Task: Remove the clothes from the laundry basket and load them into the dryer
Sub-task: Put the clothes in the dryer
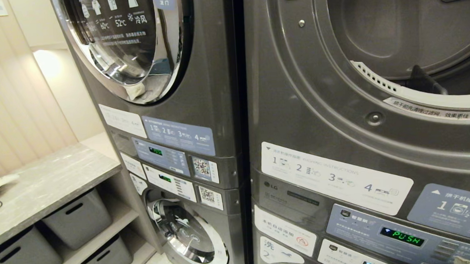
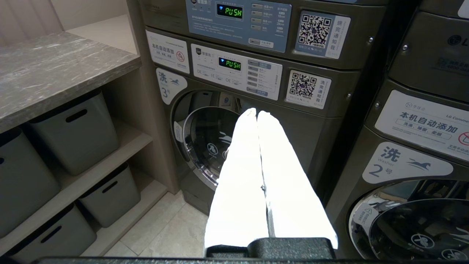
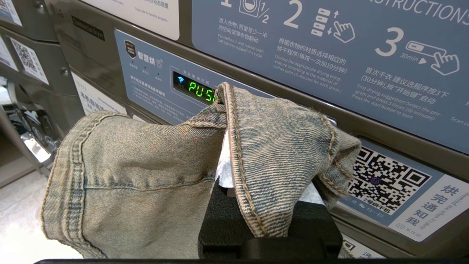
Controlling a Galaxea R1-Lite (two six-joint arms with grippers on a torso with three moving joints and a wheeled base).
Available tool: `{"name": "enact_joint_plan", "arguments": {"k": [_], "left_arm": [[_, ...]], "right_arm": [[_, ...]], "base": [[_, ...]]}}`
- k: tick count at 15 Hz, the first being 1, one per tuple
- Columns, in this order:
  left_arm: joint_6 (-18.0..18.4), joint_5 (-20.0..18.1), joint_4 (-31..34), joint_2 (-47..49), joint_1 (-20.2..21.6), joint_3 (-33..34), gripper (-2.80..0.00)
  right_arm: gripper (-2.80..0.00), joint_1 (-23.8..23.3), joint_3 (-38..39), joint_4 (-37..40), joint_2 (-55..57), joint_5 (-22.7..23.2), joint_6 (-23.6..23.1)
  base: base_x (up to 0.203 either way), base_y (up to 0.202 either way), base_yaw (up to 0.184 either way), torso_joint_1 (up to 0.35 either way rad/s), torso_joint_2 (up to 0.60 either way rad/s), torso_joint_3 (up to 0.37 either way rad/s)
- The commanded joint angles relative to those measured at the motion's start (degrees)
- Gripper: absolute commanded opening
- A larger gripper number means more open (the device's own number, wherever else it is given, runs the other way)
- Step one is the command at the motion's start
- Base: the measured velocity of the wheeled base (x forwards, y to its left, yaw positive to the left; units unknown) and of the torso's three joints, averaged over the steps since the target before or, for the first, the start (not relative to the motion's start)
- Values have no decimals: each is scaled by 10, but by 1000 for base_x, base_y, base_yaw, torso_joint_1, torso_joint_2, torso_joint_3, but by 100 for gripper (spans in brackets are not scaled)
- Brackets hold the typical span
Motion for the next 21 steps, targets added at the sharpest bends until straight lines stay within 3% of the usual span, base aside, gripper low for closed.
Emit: {"name": "enact_joint_plan", "arguments": {"k": [1, 15, 17, 19, 21], "left_arm": [[0, 0, 0, 0, 0, 0, -280], [0, 0, 0, 0, 0, 1, -280], [1, 0, -1, 0, 0, 0, -280], [1, 0, -1, 0, 0, 1, -280], [3, -1, -1, 0, 0, 0, -280]], "right_arm": [[-280, 0, 0, 0, 0, 0, -1], [-280, 0, -1, 0, 0, 6, -4], [-280, 0, 0, -1, 0, 8, -23], [-280, 0, -19, 1, 2, 26, -93], [-280, 0, -113, 9, 48, 73, -109]], "base": [[0, 0, 0, 76, -142, -71], [0, 0, 0, 56, -109, -53], [0, 0, 0, 0, 0, 0], [0, 0, 0, 0, 0, 0], [0, 0, 0, 0, 0, 0]]}}
